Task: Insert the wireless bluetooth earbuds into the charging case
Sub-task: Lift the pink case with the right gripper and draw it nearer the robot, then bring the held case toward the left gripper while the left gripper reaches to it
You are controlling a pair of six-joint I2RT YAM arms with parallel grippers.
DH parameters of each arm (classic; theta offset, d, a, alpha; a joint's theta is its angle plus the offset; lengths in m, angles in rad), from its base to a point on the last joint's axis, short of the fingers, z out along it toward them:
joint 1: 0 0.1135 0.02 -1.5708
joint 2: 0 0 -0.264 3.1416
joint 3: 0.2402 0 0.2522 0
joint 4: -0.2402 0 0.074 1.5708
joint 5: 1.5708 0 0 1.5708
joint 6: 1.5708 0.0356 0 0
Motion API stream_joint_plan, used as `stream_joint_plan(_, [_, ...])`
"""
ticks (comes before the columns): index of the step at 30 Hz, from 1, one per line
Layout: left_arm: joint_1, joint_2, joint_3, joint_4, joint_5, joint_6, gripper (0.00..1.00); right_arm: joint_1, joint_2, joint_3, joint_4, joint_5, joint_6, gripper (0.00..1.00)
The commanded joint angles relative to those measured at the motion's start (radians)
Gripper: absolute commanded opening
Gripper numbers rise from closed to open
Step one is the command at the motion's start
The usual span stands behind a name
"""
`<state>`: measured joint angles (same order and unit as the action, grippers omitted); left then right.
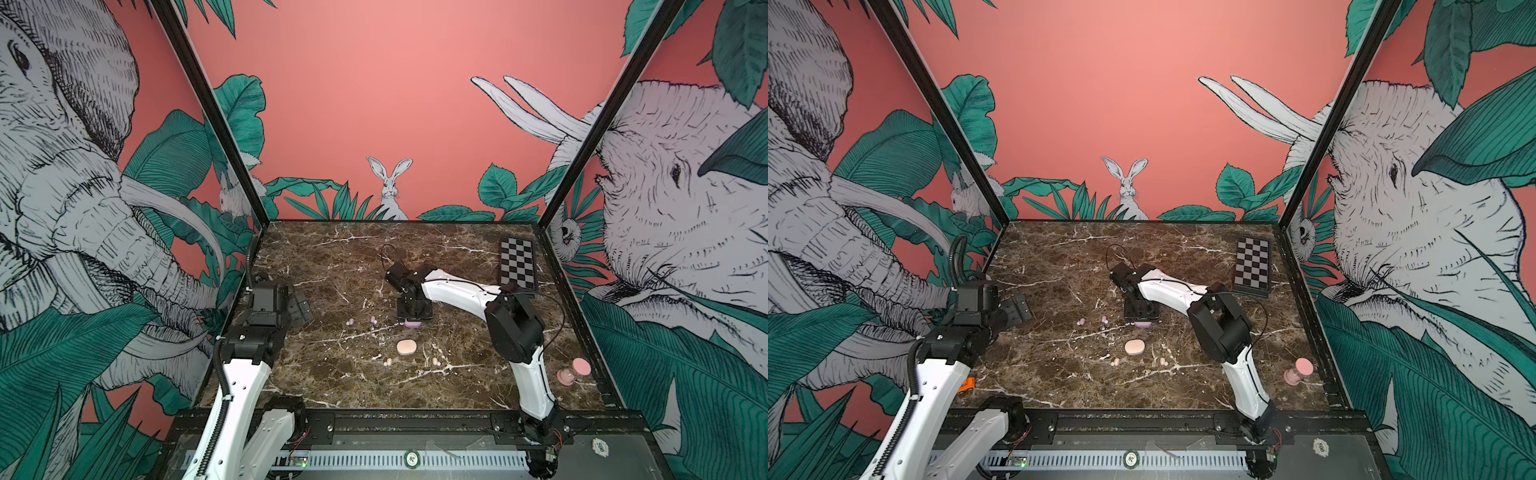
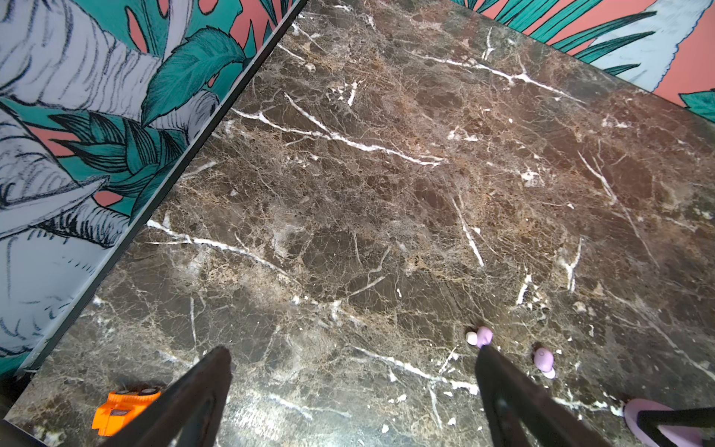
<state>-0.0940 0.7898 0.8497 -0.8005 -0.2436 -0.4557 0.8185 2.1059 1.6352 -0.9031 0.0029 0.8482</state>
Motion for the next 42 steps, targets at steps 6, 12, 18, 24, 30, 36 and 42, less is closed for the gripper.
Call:
stream_joint_plan(6, [0.000, 0.007, -0.004, 0.007, 0.006, 0.002, 0.99, -0.004, -0.069, -0.064, 0.051, -0.015, 0.010, 0.31])
stream_joint_plan(12, [0.000, 0.006, -0.008, 0.019, 0.037, 0.017, 0.99, -0.004, -0.124, -0.093, 0.070, -0.012, 0.007, 0.04])
stream_joint_plan(18, [0.002, 0.011, -0.021, 0.066, 0.118, 0.043, 0.99, -0.005, -0.190, -0.114, 0.113, -0.046, -0.032, 0.00])
stream_joint_plan(24, [-0.024, -0.030, -0.090, 0.264, 0.350, 0.068, 0.99, -0.018, -0.333, -0.163, 0.213, -0.088, -0.100, 0.00])
stream_joint_plan(30, [-0.069, -0.042, -0.170, 0.526, 0.584, 0.083, 0.99, -0.043, -0.470, -0.187, 0.275, -0.148, -0.200, 0.00])
stream_joint_plan(36, [-0.234, -0.026, -0.210, 0.716, 0.677, 0.335, 0.99, -0.080, -0.549, -0.212, 0.312, -0.261, -0.244, 0.00])
stream_joint_plan(42, [-0.394, 0.026, -0.153, 0.625, 0.665, 0.834, 0.99, -0.089, -0.608, -0.229, 0.326, -0.343, -0.282, 0.00])
